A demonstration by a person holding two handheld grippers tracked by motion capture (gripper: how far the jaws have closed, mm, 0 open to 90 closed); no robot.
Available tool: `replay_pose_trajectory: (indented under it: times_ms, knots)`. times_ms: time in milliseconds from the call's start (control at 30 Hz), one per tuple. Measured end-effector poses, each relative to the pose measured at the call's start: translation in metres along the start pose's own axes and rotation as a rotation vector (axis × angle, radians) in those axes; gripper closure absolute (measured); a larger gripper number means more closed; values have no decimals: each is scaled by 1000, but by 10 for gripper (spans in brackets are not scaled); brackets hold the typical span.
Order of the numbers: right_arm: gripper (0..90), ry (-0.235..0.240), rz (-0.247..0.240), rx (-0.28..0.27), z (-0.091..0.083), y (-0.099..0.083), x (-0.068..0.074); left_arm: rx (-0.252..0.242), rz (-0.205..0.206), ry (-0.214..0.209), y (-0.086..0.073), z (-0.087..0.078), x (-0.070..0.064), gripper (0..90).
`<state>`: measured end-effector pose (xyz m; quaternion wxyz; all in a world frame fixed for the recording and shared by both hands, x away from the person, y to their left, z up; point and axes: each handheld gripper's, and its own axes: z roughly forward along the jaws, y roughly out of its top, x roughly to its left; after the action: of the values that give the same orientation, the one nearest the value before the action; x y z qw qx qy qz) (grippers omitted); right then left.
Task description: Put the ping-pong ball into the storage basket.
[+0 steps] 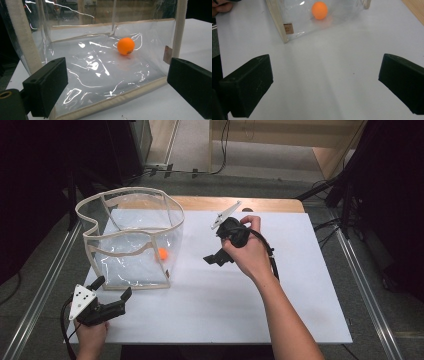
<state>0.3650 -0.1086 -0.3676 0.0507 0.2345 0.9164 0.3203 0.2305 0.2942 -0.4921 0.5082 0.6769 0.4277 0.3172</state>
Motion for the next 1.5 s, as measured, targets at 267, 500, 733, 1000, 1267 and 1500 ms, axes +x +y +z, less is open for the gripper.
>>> replay_pose_trajectory:
  times_ms: [267,500,733,1000,1267,1500]
  knots:
    - [0,-17,15,-20,-2,-20,0,2,1,1,0,0,0,38]
    - [0,-25,46,-27,-3,-41,-1,1,1,2,0,0,-1,37]
    - [0,-27,86,-44,-6,-67,-4,1,3,2,0,0,-1,38]
    - [0,-31,120,-51,-6,-91,-4,2,6,3,0,1,-1,38]
    - [0,-49,148,-87,-8,-114,-4,1,9,0,0,0,-1,37]
    - [0,-67,167,-129,-10,-133,-4,0,7,0,0,0,-1,38]
